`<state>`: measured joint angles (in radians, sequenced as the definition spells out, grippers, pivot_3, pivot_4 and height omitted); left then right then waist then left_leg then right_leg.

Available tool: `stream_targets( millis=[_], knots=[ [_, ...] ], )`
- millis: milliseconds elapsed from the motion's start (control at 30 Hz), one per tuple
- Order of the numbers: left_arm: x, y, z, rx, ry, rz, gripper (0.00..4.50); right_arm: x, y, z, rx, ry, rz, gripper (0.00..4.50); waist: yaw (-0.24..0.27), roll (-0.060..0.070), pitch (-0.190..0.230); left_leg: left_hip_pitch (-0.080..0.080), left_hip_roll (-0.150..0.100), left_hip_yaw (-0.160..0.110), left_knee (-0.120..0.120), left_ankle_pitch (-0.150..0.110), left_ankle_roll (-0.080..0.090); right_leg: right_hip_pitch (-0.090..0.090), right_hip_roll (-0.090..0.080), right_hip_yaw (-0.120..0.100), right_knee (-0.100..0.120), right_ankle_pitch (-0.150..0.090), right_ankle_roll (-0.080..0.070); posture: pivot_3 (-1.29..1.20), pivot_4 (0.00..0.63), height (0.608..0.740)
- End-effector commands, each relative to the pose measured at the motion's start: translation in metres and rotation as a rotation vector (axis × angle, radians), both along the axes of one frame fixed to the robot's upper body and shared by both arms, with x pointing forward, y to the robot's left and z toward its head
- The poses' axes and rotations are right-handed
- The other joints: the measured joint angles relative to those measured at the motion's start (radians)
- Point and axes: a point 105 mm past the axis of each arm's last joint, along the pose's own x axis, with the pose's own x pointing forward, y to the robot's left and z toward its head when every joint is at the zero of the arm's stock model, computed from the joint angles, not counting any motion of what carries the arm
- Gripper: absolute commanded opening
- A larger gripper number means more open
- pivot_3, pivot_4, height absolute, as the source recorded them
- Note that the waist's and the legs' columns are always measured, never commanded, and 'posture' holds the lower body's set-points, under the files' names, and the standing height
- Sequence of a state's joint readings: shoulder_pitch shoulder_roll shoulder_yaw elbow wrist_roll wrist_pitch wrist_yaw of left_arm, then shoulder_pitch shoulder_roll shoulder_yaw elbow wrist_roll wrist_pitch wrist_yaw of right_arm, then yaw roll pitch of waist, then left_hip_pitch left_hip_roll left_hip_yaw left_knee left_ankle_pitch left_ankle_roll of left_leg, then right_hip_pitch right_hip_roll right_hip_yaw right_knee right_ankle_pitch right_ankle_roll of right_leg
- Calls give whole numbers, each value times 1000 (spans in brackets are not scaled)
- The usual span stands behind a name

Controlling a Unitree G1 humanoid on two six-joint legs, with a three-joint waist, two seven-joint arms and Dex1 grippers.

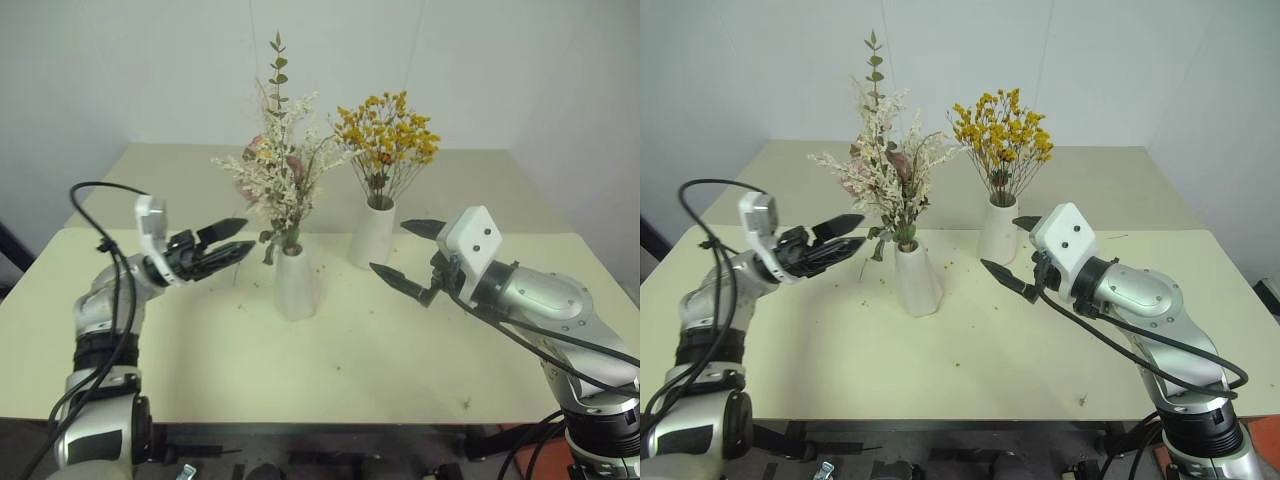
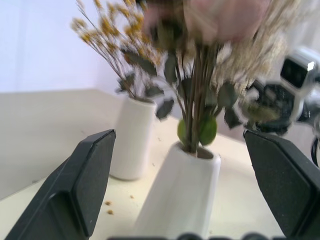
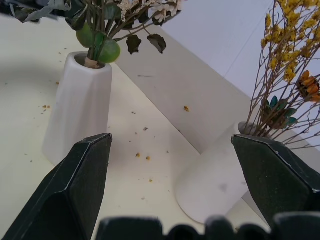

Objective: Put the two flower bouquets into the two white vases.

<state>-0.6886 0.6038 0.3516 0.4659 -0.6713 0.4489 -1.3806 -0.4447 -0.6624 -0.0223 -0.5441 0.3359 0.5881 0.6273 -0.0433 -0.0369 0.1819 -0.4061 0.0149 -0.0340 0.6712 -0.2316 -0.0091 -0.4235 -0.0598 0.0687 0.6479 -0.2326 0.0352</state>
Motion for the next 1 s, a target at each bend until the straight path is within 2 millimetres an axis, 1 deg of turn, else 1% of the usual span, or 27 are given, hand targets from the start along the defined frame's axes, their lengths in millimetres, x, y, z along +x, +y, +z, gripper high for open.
stream_targets(
  millis=[33, 133, 233, 300, 367, 500, 533, 600, 633, 767, 867, 933, 1000],
  knots=[
    [-18, 12, 22, 20, -72, 43, 4474, -9, -10, 17, 2, -77, -20, 4500, 1, 0, 0, 0, 0, 0, 0, 0, 0, 0, 0, 0, 0, 0, 0, 0, 150, 740],
    [-23, 18, 11, 151, -43, 113, 4474, -11, -23, 18, 3, -66, -40, 4500, 4, 0, 0, 1, 0, 0, 0, 0, 0, 1, 0, 0, 0, 0, 0, 0, 150, 740],
    [-32, 23, 10, 201, -35, 132, 4474, -18, -39, 18, -8, -47, -44, 4500, 10, 0, 0, 2, 0, 0, 0, 0, 0, 2, 0, 0, 0, 0, 0, 0, 150, 740],
    [-38, 27, 8, 256, -28, 147, 4474, -23, -54, 13, -42, -19, -59, 4500, 13, 0, 0, 1, 0, 0, 0, 0, 0, 2, 0, 0, -1, 0, 0, 0, 150, 740],
    [-40, 29, 7, 293, -21, 162, 4474, -26, -62, 10, -67, -3, -70, 4500, 14, 0, 0, 1, 0, 1, 0, 0, 0, 1, 0, 0, -1, 0, 0, 0, 150, 740],
    [-50, 29, 8, 333, -25, 163, 4474, -35, -85, 9, -86, 33, -105, 4500, 13, 0, 0, 3, 0, 1, 0, 0, 0, 2, 0, 0, 0, 0, 0, 0, 150, 740],
    [-53, 29, 13, 312, -39, 172, 4474, -39, -94, 8, -102, 43, -114, 4500, 13, 0, 0, 3, 1, 1, 0, 0, 0, 2, 0, 0, -1, 0, 0, 0, 150, 740],
    [-56, 31, 18, 278, -51, 190, 4474, -44, -102, 7, -118, 56, -119, 4500, 14, 0, 0, 2, 1, 2, 0, 0, 0, 2, 0, 0, -1, 0, 0, 0, 150, 740],
    [-58, 33, 21, 267, -53, 199, 4474, -45, -105, 8, -122, 57, -124, 4500, 14, 0, 0, 2, 1, 2, 0, 0, 0, 2, 0, 0, -1, 0, 0, 0, 150, 740],
    [-67, 34, 23, 293, -43, 222, 4474, -43, -130, 6, -105, 98, -189, 4500, 5, 0, 0, 5, 1, 3, -1, 0, 0, 4, 0, 1, -1, 0, 0, 0, 150, 740],
    [-71, 34, 22, 304, -24, 218, 4474, -43, -135, 3, -93, 95, -209, 4500, 4, 0, 0, 6, 1, 3, -1, 0, 0, 5, 0, 1, 0, -1, 0, 0, 150, 740],
    [-71, 37, 20, 326, -18, 231, 4474, -45, -134, -3, -95, 92, -214, 4500, 4, 0, 0, 6, 1, 3, -1, 0, 0, 5, 0, 2, 0, -1, 0, 0, 150, 740],
    [-70, 43, 22, 325, -11, 259, 4474, -46, -133, -5, -93, 88, -213, 4500, 4, 0, 0, 6, 1, 3, -1, 0, 0, 4, 0, 2, -1, -1, 0, 0, 150, 740]
  ],
)
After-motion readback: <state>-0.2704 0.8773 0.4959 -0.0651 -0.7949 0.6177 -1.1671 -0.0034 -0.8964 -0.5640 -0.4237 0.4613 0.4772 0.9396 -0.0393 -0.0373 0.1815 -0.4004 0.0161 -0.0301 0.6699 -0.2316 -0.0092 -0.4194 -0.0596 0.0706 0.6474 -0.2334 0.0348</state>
